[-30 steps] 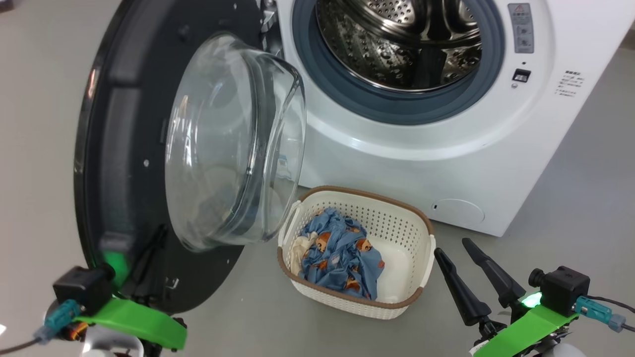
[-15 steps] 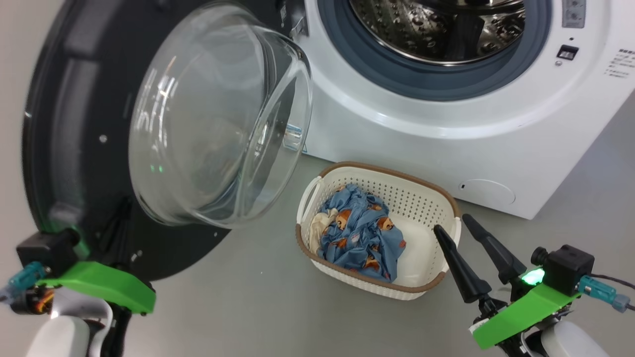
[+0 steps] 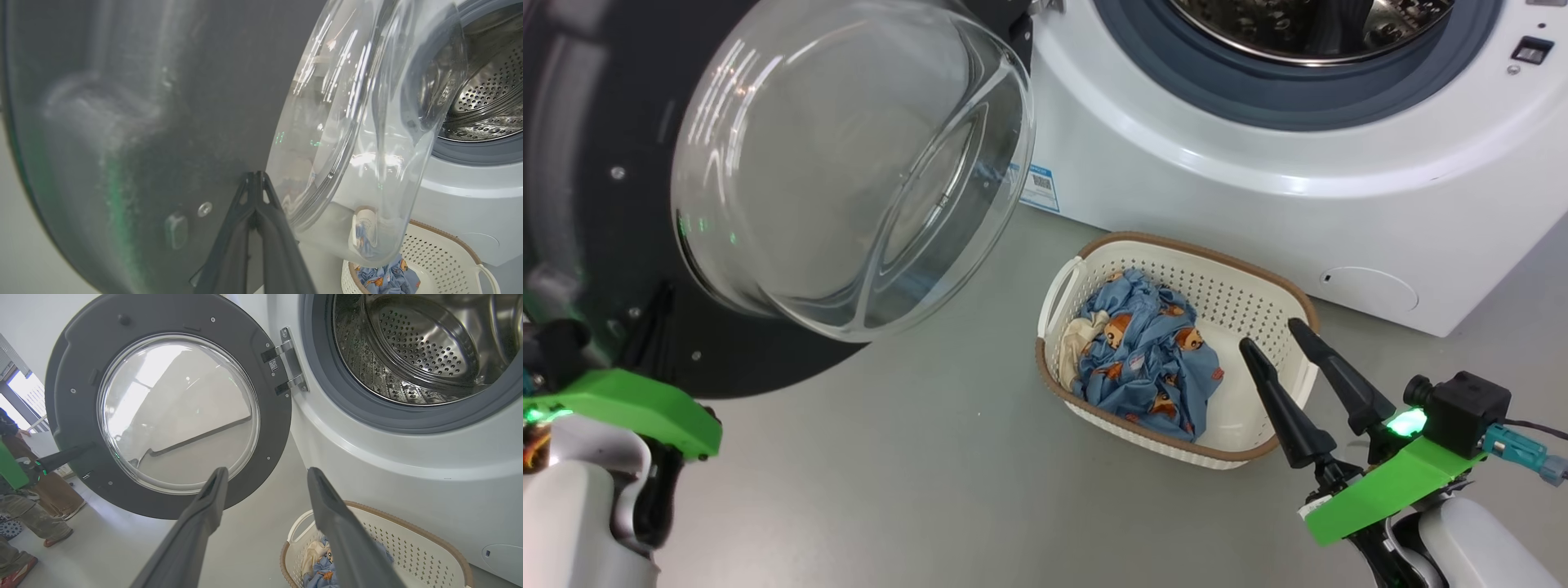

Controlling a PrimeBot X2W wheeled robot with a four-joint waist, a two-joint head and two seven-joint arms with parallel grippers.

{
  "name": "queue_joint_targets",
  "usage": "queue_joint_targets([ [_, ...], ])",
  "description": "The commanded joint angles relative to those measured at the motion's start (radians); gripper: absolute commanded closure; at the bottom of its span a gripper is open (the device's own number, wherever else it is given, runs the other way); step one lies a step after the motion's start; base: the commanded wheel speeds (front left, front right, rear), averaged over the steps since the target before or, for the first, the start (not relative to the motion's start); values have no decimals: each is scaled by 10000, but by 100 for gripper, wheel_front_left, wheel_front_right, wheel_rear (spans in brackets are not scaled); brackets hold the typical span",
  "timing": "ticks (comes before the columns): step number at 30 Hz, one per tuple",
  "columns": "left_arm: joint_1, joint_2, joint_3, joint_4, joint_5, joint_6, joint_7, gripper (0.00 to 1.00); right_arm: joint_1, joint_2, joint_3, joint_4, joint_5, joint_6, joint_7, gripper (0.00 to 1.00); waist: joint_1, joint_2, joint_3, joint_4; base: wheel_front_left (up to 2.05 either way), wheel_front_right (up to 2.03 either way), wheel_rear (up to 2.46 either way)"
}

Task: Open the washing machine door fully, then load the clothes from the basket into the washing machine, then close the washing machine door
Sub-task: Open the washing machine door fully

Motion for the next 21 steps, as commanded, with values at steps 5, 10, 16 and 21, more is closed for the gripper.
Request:
queue_joint_targets([
  [5, -1081, 768, 351, 684, -40, -108, -199, 100, -301, -121, 241, -276, -132, 16, -120, 0, 0, 0, 264, 200, 0, 0, 0],
  [10, -1705, 859, 226, 1546, -10, -192, -337, 100, -380, -136, 274, -255, -114, 16, -120, 0, 0, 0, 334, 298, 0, 0, 0],
  [16, -2324, 1002, 69, 2553, -46, -301, -500, 100, -421, -93, 333, -213, -86, 16, -120, 0, 0, 0, 324, 320, 0, 0, 0],
  [21, -2610, 1037, -104, 3111, -82, -363, -716, 100, -414, -60, 360, -206, -44, 16, -120, 0, 0, 0, 285, 249, 0, 0, 0],
])
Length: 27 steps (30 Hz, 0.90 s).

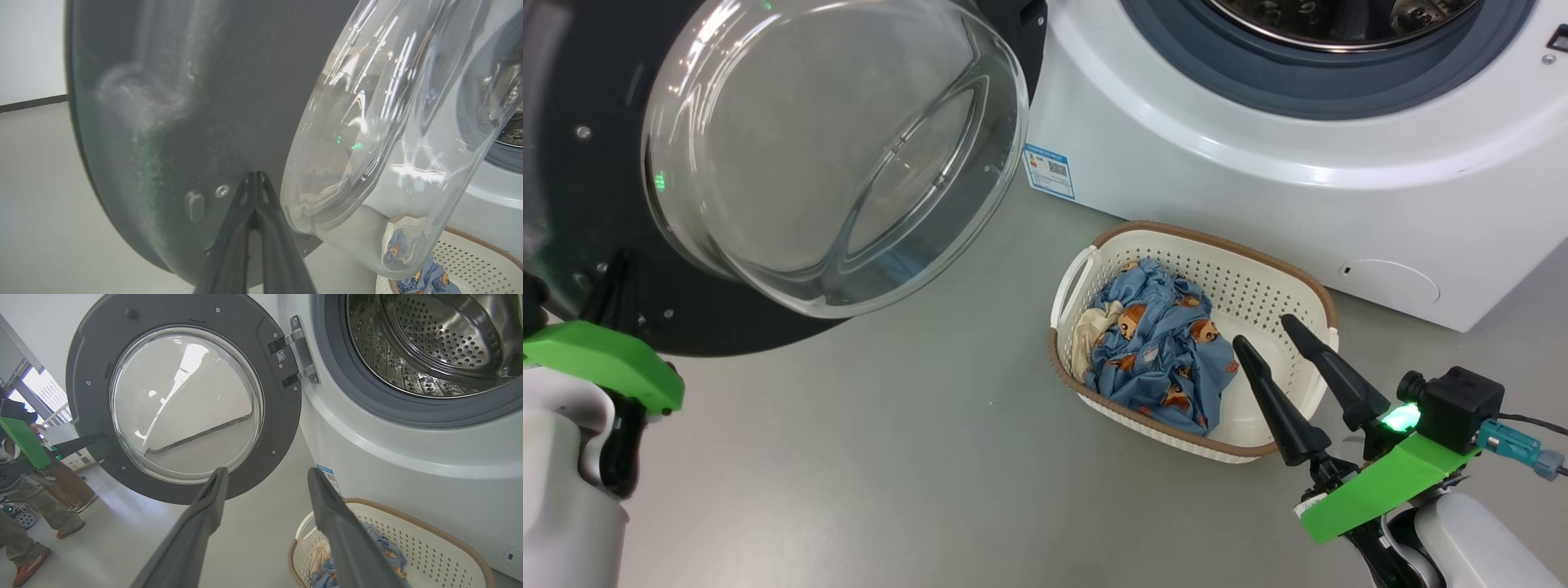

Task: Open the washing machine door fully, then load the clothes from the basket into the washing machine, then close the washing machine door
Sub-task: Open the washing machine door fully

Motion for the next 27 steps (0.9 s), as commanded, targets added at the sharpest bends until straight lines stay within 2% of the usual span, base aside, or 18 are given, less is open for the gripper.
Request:
queue_joint_targets([
  [1, -486, 749, 253, 41, -44, -33, -176, 100, -217, 27, 157, -219, -43, 16, -120, 0, 0, 0, -42, -36, 0, 0, 0],
  [10, -484, 796, -147, 393, -242, -95, -497, 100, -79, 129, 157, -162, -11, 16, -120, 0, 0, 0, -348, -120, 0, 0, 0],
  [27, 445, 1118, -883, -373, -880, -111, -760, 100, 300, 385, 143, -80, 39, 16, -120, 0, 0, 0, -1106, -250, 0, 0, 0],
])
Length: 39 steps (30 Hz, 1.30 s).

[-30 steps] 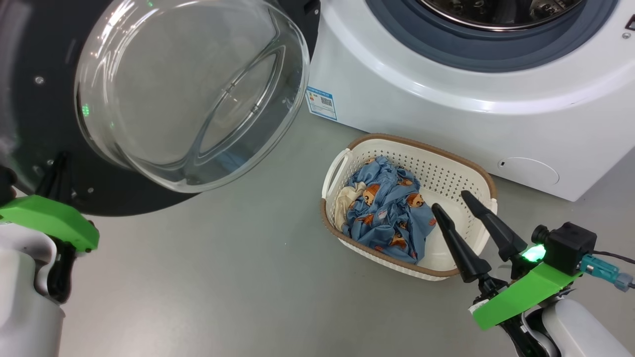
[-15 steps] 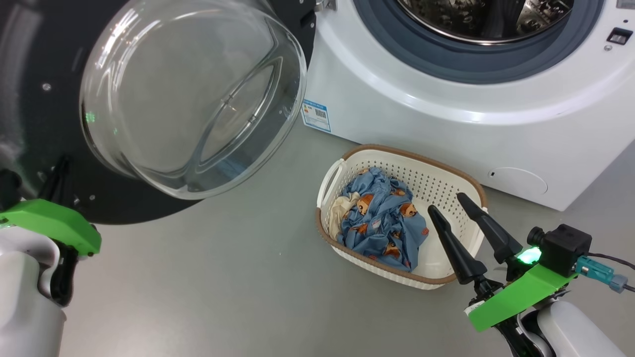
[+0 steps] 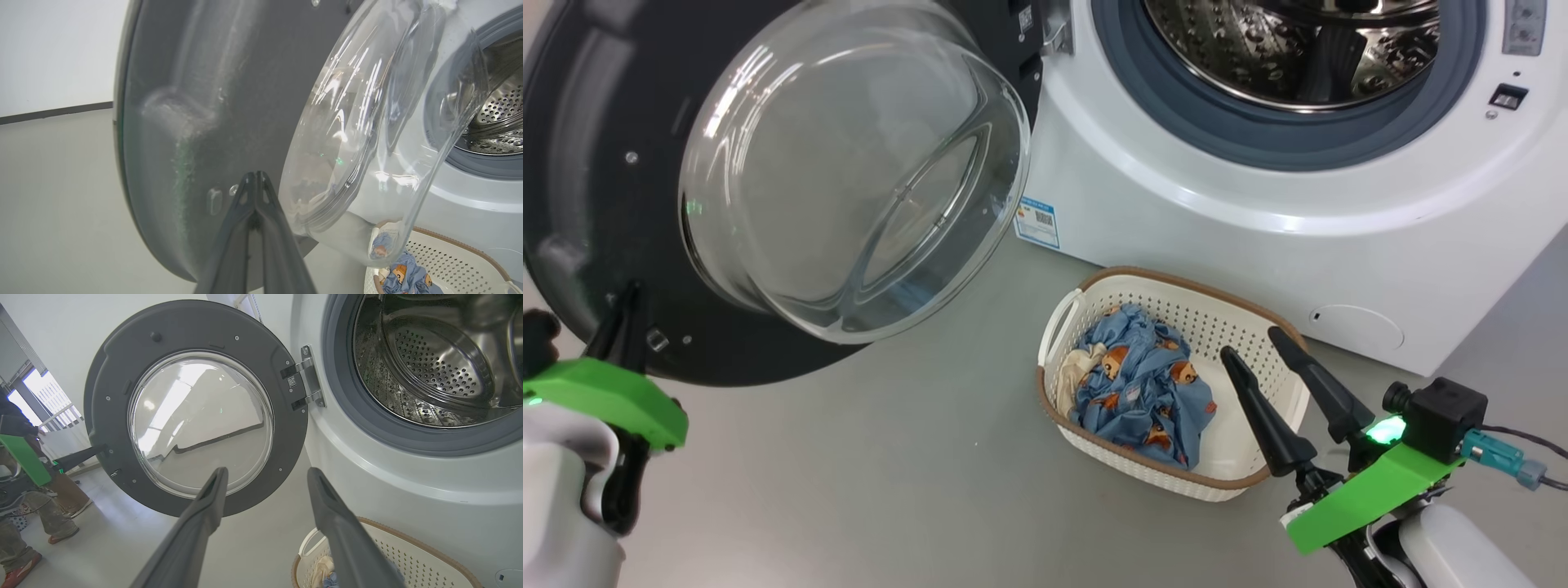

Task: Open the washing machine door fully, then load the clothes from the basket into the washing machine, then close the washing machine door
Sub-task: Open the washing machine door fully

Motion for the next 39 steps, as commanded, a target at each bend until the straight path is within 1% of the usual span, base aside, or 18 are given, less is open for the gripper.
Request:
queue_joint_targets([
  [1, 2, 619, 296, -308, -77, -29, -112, 100, 202, 51, 129, -214, 26, 16, -120, 0, 0, 0, -127, -71, 0, 0, 0],
  [3, 175, 634, 290, -468, -125, -29, -157, 100, 249, 62, 116, -218, 27, 16, -120, 0, 0, 0, -203, -109, 0, 0, 0],
  [4, 264, 645, 287, -559, -131, -21, -184, 89, 274, 65, 109, -224, 25, 16, -120, 0, 0, 0, -237, -133, 0, 0, 0],
  [5, 355, 650, 298, -666, -146, -6, -226, 64, 298, 66, 103, -232, 23, 16, -120, 0, 0, 0, -261, -158, 0, 0, 0],
  [6, 448, 649, 314, -778, -168, 18, -264, 48, 318, 65, 91, -241, 13, 16, -120, 0, 0, 0, -283, -186, 0, 0, 0],
  [7, 544, 646, 329, -892, -188, 48, -294, 8, 334, 65, 85, -249, 2, 16, -120, 0, 0, 0, -307, -225, 0, 0, 0],
  [8, 645, 631, 337, -1020, -205, 89, -319, 0, 353, 60, 69, -261, -4, 16, -120, 0, 0, 0, -324, -257, 0, 0, 0],
  [14, 1308, 562, 393, -1954, -313, 342, -430, 0, 413, 7, 25, -297, -21, 16, -120, 0, 0, 0, -435, -561, 0, 0, 0],
  [22, 2185, 520, 393, -3619, -302, 861, -459, 0, 493, -37, -32, -309, -41, 16, -120, 0, 0, 0, -636, -1129, 0, 0, 0],
  [23, 2185, 520, 393, -3619, -302, 861, -459, 0, 493, -37, -32, -309, -41, 16, -120, 0, 0, 0, -636, -1129, 0, 0, 0],
  [30, 2843, 429, 347, -4740, -332, 1235, -415, 0, 485, -108, -60, -287, -92, 16, -120, 0, 0, 0, -761, -1769, 0, 0, 0],
  [39, 3578, 217, 272, -5479, -326, 1552, -572, 0, 551, -194, -191, -286, -223, 16, -120, 0, 0, 0, -977, -2811, 0, 0, 0],
])
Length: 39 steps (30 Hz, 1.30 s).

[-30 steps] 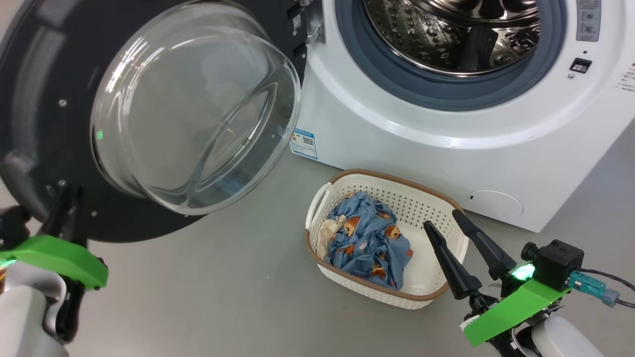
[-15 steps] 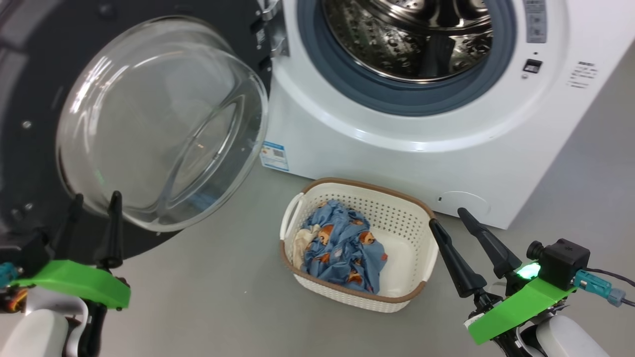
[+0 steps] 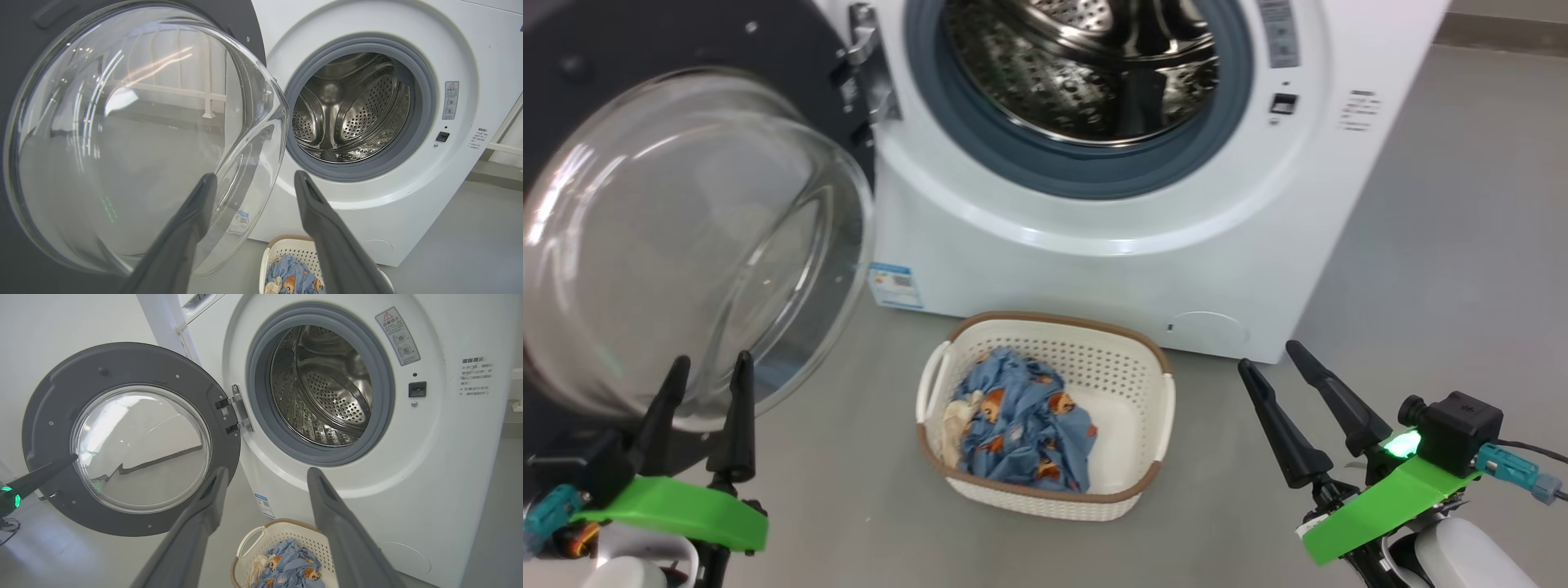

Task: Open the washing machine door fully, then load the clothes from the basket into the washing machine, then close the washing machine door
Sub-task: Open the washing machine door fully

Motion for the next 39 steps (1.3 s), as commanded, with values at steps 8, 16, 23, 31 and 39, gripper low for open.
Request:
queue_joint_targets([
  [8, 180, 85, 398, -603, 102, 330, -308, 0, 100, -212, -96, -240, -300, 16, -120, 0, -1, 0, -139, -1300, 0, 0, 0],
  [16, 479, -49, 486, -780, 193, 317, -446, 0, 56, -260, -416, -190, -526, 16, -120, 0, -1, 0, -107, -2014, 0, 0, 0],
  [23, 762, -174, 577, -959, 322, 284, -502, 0, 95, -260, -688, -117, -736, 16, -120, 0, -1, 0, -164, -2421, 0, 0, 0],
  [31, 995, -256, 715, -983, 469, 264, -524, 0, 230, -171, -1169, 96, -1009, 16, -120, 0, -1, 0, -303, -2676, 0, 0, 0],
  [39, 1466, -379, 1021, -1154, 534, 203, -533, 0, 431, -233, -1542, 331, -1104, 16, -120, 0, -1, 0, -455, -2881, 0, 0, 0],
])
